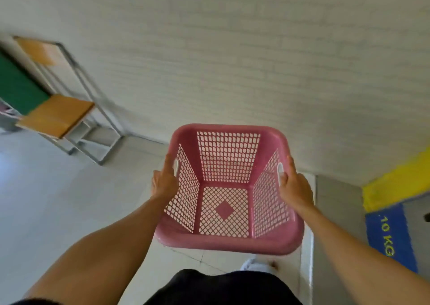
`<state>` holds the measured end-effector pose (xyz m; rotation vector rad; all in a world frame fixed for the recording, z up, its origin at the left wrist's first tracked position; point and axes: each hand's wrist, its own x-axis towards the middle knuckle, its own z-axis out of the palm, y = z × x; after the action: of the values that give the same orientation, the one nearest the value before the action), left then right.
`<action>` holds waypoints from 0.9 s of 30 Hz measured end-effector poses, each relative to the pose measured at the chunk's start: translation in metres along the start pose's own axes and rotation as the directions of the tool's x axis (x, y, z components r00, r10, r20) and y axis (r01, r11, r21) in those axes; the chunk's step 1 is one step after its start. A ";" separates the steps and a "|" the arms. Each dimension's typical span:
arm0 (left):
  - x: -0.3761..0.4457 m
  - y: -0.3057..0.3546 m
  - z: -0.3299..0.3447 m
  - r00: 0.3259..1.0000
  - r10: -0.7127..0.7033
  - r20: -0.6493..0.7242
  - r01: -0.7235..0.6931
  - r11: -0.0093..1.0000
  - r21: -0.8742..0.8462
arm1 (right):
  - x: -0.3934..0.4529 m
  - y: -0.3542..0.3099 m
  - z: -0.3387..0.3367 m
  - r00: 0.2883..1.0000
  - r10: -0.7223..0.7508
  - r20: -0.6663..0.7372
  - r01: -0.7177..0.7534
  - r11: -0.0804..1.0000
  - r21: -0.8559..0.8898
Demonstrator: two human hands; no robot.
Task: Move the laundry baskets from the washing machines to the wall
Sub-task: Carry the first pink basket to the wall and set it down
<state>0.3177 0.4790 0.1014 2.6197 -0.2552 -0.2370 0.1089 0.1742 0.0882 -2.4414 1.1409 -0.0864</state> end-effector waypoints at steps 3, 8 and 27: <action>-0.010 -0.053 -0.034 0.994 -0.075 -0.075 0.073 0.997 -0.033 | -0.005 -0.053 0.023 0.996 -0.082 0.040 0.082 0.997 -0.002; -0.017 -0.134 -0.080 0.962 -0.218 -0.163 0.213 0.976 -0.045 | -0.010 -0.145 0.062 0.974 -0.205 0.095 0.208 0.978 -0.030; 0.150 -0.318 -0.177 0.852 -0.514 -0.101 0.496 0.853 -0.162 | 0.071 -0.427 0.222 0.874 -0.366 0.321 0.402 0.914 -0.051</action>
<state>0.5438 0.8000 0.0802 2.5080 0.4977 -0.2322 0.5135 0.4426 0.0565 -2.6359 0.5285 0.2381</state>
